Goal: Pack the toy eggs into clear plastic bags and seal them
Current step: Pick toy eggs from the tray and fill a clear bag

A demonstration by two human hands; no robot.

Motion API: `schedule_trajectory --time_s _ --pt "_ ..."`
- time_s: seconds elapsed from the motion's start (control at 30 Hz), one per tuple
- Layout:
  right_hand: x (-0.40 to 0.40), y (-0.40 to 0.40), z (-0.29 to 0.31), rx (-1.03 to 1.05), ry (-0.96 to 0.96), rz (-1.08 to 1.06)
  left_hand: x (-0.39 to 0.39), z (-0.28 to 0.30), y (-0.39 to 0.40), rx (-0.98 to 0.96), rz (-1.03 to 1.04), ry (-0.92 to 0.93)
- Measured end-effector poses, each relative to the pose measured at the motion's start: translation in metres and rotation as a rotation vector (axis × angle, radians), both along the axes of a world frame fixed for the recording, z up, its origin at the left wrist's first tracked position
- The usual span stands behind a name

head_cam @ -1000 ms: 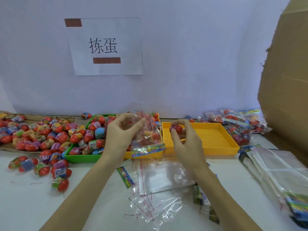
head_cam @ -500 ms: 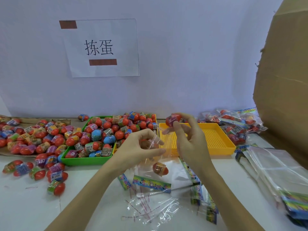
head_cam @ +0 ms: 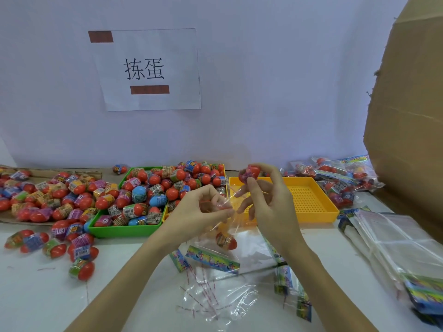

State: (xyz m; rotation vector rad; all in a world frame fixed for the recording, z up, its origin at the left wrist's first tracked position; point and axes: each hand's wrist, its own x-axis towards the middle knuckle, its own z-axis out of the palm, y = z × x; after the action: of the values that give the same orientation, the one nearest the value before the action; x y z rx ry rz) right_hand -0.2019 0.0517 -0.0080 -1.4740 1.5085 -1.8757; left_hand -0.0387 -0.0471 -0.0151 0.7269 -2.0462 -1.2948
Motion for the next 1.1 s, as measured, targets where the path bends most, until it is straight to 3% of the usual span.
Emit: schedule_trajectory --time_s 0.23,0.33,0.6,0.87,1.1 --pt "-0.004 0.006 0.008 -0.173 -0.11 -0.108 0.0 -0.001 -0.001 0.056 -0.003 0.062" --pt "-0.008 0.009 0.011 -0.185 -0.114 -0.054 -0.001 0.0 0.0 0.044 0.031 0.061" --pt "-0.004 0.0 -0.006 0.033 0.126 0.042 -0.003 0.001 0.006 -0.087 0.037 0.073" --pt "-0.004 -0.005 -0.011 0.177 0.044 0.096 -0.005 -0.003 0.004 -0.192 0.07 0.144" --pt "-0.008 -0.004 -0.009 0.123 -0.053 0.106 -0.005 -0.004 0.001 -0.218 0.082 0.172"
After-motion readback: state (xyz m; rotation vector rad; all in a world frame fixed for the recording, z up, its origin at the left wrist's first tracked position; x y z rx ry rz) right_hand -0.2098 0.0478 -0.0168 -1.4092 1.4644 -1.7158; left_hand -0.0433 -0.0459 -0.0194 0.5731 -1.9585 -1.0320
